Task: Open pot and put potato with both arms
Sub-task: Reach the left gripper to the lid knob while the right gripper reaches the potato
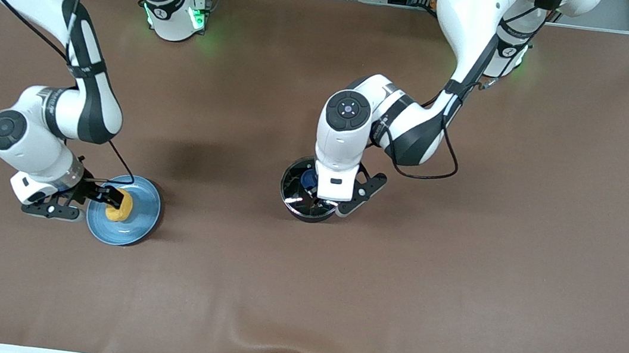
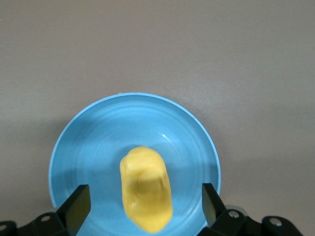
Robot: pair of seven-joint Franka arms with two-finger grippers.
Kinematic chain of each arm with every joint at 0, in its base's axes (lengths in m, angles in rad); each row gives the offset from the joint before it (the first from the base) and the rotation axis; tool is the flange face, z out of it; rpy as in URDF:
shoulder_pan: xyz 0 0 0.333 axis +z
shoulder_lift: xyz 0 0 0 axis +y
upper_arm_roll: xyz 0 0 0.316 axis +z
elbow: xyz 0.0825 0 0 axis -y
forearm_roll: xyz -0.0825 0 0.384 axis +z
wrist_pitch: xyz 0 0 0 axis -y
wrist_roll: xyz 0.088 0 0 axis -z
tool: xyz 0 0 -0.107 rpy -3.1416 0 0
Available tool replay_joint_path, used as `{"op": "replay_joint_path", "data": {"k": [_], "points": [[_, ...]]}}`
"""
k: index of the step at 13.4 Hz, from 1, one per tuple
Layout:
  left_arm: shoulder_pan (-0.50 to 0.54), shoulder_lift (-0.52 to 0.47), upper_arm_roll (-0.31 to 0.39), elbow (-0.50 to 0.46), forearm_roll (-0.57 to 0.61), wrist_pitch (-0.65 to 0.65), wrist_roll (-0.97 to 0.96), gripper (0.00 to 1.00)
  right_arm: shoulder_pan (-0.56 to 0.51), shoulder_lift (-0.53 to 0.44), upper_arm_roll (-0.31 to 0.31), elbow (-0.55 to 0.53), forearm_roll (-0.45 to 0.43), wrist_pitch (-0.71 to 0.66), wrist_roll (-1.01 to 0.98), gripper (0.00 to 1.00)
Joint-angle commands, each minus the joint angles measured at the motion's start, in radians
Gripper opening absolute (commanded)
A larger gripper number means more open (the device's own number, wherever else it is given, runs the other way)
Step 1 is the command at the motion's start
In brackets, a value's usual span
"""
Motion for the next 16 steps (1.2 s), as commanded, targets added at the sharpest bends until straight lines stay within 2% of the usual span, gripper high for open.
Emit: {"op": "replay_joint_path", "data": {"k": [1, 5, 12, 13, 15, 16], "points": [[-0.029, 0.032, 0.018, 0.033, -0.008, 0.021, -0.078, 1.0, -0.018, 0.035, 0.014, -0.01, 0.012, 0.057, -0.008, 1.0], [-0.046, 0.046, 0.016, 0.028, -0.008, 0.021, -0.089, 1.0, -0.025, 0.074, 0.039, -0.01, 0.014, 0.068, -0.008, 1.0], [-0.055, 0.069, 0.013, 0.03, -0.009, 0.025, -0.089, 1.0, -0.03, 0.106, 0.04, -0.01, 0.017, 0.093, -0.008, 1.0], [-0.058, 0.07, 0.011, 0.03, -0.009, 0.029, -0.089, 1.0, -0.03, 0.106, 0.04, -0.01, 0.018, 0.093, -0.008, 0.96], [-0.062, 0.073, 0.011, 0.03, -0.009, 0.029, -0.09, 1.0, -0.03, 0.106, 0.04, -0.01, 0.029, 0.093, -0.008, 0.76], [-0.063, 0.076, 0.011, 0.03, -0.009, 0.029, -0.09, 1.0, -0.03, 0.106, 0.04, -0.011, 0.034, 0.093, -0.008, 0.7]]}}
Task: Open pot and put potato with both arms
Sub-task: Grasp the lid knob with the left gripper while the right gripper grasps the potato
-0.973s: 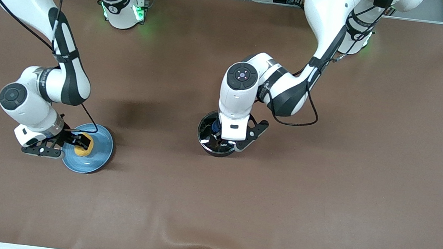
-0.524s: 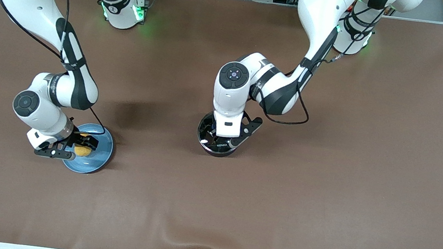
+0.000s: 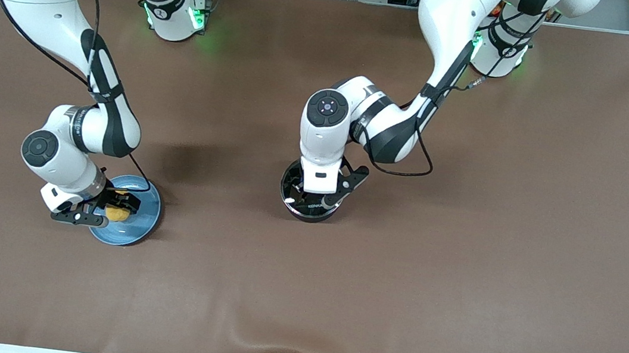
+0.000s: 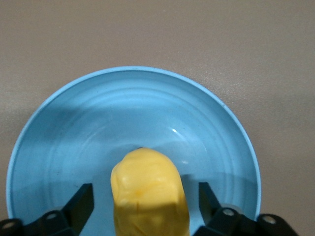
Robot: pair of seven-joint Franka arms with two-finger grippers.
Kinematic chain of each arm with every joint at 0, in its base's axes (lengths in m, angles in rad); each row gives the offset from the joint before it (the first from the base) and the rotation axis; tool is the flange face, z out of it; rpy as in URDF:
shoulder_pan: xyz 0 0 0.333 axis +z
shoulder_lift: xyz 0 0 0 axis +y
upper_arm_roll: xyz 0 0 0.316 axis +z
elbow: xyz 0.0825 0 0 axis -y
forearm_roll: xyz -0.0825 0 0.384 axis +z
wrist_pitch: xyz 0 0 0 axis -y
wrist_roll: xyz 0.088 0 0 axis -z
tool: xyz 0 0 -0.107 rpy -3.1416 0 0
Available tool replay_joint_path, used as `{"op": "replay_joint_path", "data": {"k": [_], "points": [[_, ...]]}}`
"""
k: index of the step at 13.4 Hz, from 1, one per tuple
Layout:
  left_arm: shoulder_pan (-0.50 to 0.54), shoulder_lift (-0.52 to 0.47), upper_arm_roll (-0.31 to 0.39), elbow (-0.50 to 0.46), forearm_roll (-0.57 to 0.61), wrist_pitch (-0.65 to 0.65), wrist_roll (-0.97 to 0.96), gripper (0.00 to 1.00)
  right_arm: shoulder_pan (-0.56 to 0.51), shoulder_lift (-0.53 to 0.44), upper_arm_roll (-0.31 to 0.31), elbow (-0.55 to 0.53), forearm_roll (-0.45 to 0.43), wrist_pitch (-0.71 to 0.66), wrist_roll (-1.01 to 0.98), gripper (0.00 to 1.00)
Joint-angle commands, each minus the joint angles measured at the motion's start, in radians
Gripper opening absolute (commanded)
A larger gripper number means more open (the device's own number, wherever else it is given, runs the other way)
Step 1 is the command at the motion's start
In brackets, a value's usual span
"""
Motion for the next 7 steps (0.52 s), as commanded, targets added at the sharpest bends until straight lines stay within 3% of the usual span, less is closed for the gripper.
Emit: {"op": "replay_joint_path", "data": {"k": [1, 4, 7], "points": [[-0.017, 0.023, 0.012, 0.028, -0.009, 0.005, -0.016, 1.0, -0.028, 0.0, 0.025, -0.007, 0.021, 0.013, -0.007, 0.64], [-0.02, 0.024, 0.01, 0.027, -0.011, 0.005, -0.008, 1.0, -0.026, 0.0, 0.025, -0.006, 0.022, 0.01, -0.005, 0.41], [-0.02, 0.026, 0.007, 0.025, -0.011, 0.005, 0.001, 0.98, -0.024, -0.026, 0.045, -0.004, 0.022, -0.019, -0.002, 0.25]]}}
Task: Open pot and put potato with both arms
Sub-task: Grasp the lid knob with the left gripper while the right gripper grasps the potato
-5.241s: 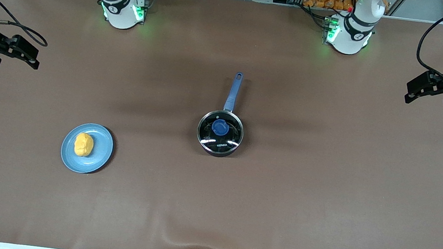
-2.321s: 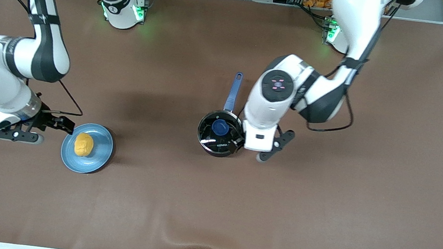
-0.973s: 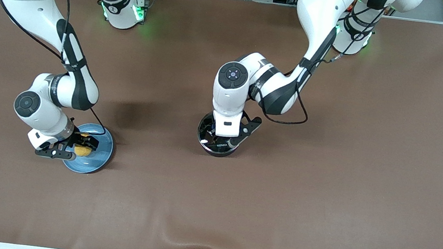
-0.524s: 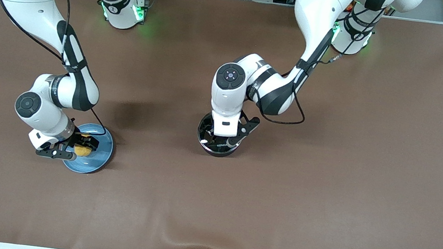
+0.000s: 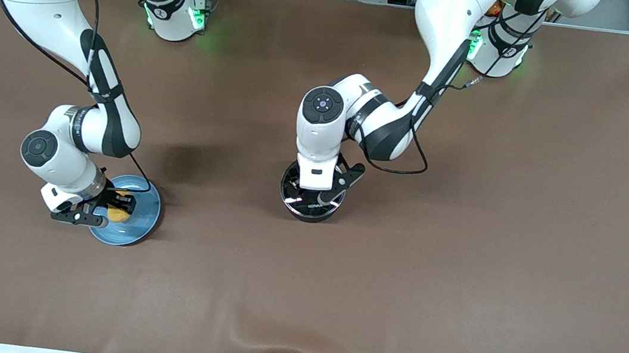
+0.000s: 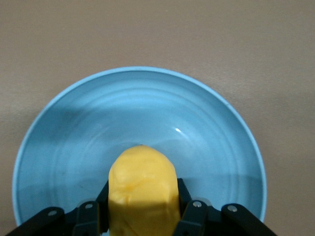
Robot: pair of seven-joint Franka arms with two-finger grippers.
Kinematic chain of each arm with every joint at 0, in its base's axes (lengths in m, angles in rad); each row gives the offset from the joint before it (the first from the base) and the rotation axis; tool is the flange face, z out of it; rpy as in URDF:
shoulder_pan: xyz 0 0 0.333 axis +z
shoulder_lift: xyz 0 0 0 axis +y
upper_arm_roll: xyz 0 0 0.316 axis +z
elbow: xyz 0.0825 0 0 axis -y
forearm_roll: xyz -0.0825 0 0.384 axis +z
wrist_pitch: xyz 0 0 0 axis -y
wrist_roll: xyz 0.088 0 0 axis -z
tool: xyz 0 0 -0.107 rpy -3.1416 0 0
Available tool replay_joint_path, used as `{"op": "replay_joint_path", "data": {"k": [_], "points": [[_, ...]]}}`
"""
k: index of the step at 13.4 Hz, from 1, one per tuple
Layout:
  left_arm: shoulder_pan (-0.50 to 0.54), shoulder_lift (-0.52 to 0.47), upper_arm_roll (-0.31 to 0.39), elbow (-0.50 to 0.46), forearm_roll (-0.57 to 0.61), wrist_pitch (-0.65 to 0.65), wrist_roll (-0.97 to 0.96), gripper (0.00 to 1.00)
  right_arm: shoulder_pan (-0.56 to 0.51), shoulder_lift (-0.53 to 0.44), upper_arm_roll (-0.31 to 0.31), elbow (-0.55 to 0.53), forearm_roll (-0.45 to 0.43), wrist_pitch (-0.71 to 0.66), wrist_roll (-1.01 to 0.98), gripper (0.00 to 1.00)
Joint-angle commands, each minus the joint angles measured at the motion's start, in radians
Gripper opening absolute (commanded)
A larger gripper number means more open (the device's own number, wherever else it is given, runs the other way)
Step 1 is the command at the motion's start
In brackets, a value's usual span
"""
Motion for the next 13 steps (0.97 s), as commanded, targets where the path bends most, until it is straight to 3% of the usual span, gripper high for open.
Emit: {"op": "replay_joint_path", "data": {"k": [1, 6, 8, 10, 13], "points": [[-0.008, 0.02, 0.007, 0.024, -0.011, 0.005, 0.018, 0.96, -0.022, -0.044, 0.037, 0.007, 0.009, -0.059, -0.002, 0.22], [-0.009, 0.029, -0.002, 0.024, -0.011, 0.005, 0.051, 0.85, -0.013, -0.144, 0.035, 0.053, 0.007, -0.196, -0.003, 0.2], [-0.008, 0.029, -0.002, 0.022, -0.011, 0.005, 0.058, 0.75, -0.013, -0.17, 0.035, 0.064, 0.007, -0.218, 0.0, 0.2], [-0.006, 0.028, -0.003, 0.024, -0.012, 0.005, 0.064, 0.53, -0.012, -0.188, 0.035, 0.065, 0.007, -0.222, 0.003, 0.19], [-0.005, 0.013, -0.002, 0.024, -0.014, 0.002, 0.058, 0.0, -0.012, -0.195, 0.035, 0.065, 0.007, -0.227, 0.004, 0.17]]}}
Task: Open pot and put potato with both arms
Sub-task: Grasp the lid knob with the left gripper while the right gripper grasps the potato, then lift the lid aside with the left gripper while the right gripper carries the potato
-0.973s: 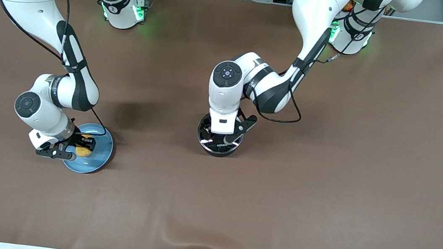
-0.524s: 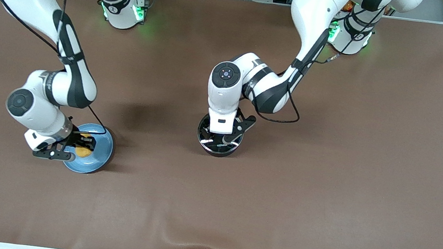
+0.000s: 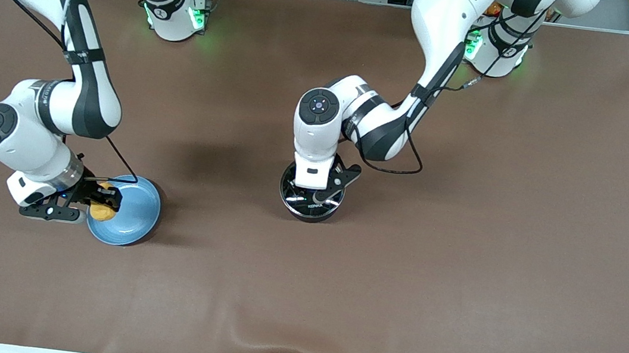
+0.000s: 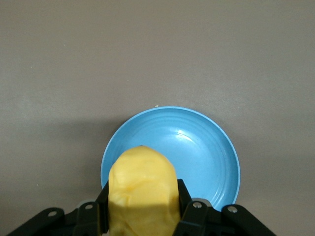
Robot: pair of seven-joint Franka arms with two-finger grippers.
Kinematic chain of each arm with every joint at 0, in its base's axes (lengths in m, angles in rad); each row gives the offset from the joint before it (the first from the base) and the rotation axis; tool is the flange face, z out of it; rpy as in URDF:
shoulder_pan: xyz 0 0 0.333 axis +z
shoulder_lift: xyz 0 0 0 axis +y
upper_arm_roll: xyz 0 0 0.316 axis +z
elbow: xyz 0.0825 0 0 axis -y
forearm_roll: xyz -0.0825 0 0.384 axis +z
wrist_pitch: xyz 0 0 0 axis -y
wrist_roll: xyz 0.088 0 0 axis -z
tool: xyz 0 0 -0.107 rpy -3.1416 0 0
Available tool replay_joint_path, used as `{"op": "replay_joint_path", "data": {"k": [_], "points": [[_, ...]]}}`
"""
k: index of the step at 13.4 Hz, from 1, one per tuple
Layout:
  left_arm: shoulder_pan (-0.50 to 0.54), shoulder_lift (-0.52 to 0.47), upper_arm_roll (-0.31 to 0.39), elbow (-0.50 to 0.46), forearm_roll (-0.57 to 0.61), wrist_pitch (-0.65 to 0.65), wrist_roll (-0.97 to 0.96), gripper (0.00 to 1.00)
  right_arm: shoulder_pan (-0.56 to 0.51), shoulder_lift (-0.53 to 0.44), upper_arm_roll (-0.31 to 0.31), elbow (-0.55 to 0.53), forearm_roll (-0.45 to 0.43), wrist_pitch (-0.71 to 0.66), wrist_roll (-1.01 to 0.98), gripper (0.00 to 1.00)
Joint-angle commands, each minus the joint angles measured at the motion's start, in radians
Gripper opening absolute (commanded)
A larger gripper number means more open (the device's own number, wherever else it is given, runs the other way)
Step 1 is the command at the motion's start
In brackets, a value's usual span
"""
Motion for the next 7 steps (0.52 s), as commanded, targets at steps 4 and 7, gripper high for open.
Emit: {"op": "replay_joint_path", "data": {"k": [4, 7], "points": [[0.025, -0.073, 0.012, 0.021, -0.011, -0.021, 0.021, 0.0, -0.01, -0.024, 0.011, -0.006, 0.007, -0.017, 0.004, 0.16], [0.089, -0.184, 0.01, -0.017, -0.008, -0.07, 0.079, 0.0, 0.014, -0.05, 0.013, -0.006, 0.007, -0.017, 0.016, 0.14]]}}
